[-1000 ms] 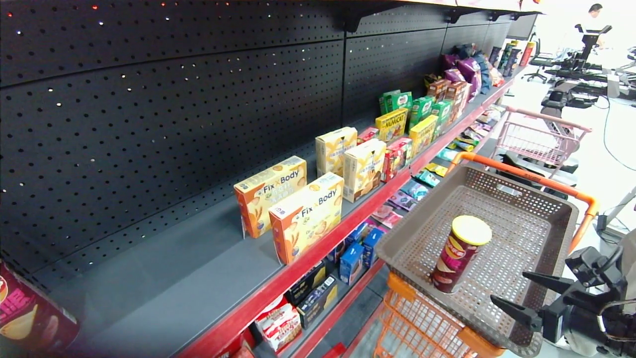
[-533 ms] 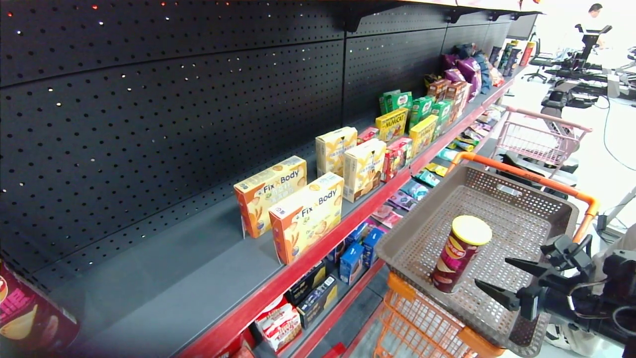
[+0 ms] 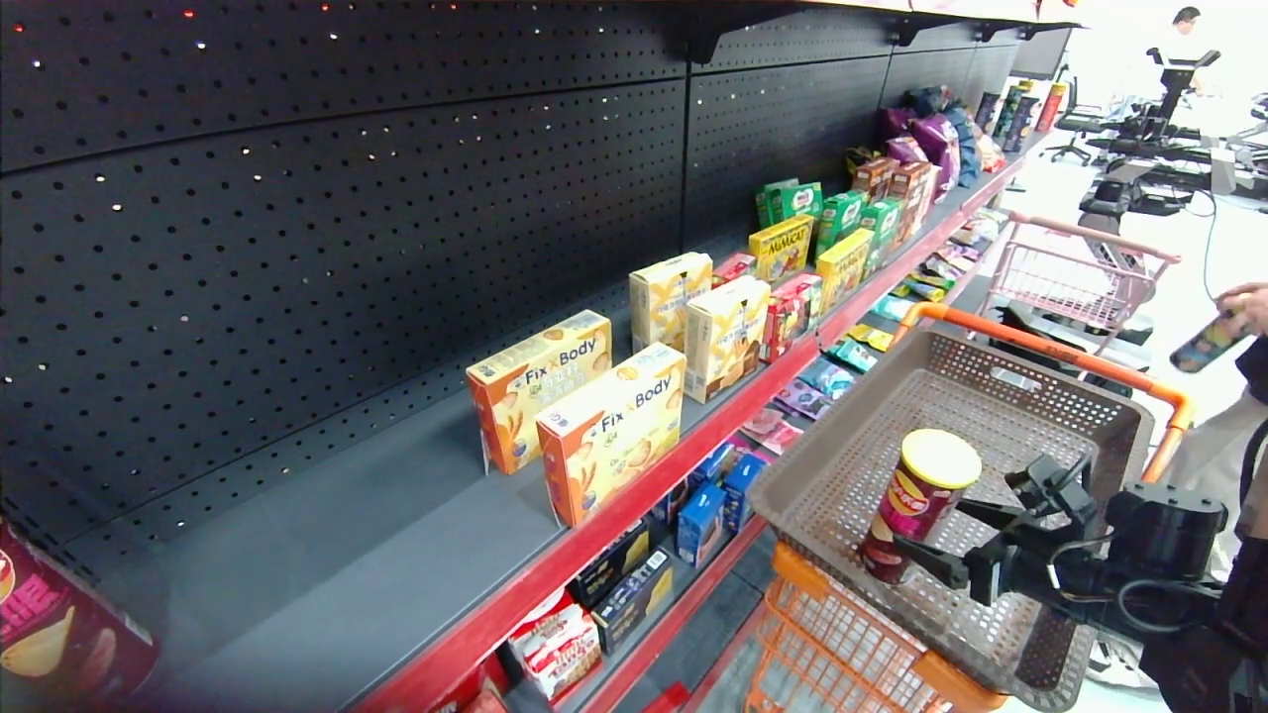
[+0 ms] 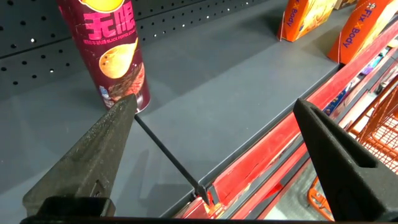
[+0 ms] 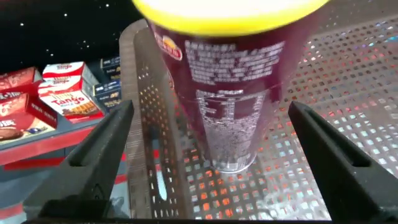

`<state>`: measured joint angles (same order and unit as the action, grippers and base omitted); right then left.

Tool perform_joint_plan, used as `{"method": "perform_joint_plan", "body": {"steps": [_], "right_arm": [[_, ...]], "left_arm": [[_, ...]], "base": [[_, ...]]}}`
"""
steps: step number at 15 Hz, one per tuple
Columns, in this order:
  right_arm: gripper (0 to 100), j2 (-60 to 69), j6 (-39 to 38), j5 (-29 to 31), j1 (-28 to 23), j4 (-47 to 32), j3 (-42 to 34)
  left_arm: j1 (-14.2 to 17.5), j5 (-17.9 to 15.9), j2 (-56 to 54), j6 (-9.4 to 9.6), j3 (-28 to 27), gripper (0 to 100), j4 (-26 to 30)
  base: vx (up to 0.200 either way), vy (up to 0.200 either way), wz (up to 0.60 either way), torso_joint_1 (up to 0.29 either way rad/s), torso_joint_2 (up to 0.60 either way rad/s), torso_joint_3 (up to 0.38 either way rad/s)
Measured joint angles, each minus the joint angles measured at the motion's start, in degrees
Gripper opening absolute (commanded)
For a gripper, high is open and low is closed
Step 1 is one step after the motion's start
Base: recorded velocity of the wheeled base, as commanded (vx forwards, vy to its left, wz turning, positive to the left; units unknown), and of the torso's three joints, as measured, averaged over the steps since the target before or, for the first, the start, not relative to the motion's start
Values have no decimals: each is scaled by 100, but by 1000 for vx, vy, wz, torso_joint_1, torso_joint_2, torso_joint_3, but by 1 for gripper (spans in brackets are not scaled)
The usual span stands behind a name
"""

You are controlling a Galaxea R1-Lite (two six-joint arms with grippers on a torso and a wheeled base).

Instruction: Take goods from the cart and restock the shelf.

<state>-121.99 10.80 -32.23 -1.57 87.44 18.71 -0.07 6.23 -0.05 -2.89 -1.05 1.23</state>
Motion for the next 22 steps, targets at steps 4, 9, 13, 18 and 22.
{"method": "perform_joint_plan", "body": {"steps": [4,9,13,18,22], "right_arm": [[100,-234,-76,0,-32,15,367],[100,-446,-152,0,6,34,680],[100,-607,-161,0,63,83,800],[0,-756,-169,0,122,83,973],[0,-811,-167,0,148,57,1063]], "left_arm": [[0,-2,0,2,0,100,-1],[0,0,0,2,0,100,-1],[0,-2,0,0,0,100,-1],[0,-2,0,0,0,100,-1],[0,0,0,2,0,100,0]], "base": [[0,0,0,0,0,0],[0,0,0,0,0,0],[0,0,0,0,0,0],[0,0,0,0,0,0],[0,0,0,0,0,0]]}}
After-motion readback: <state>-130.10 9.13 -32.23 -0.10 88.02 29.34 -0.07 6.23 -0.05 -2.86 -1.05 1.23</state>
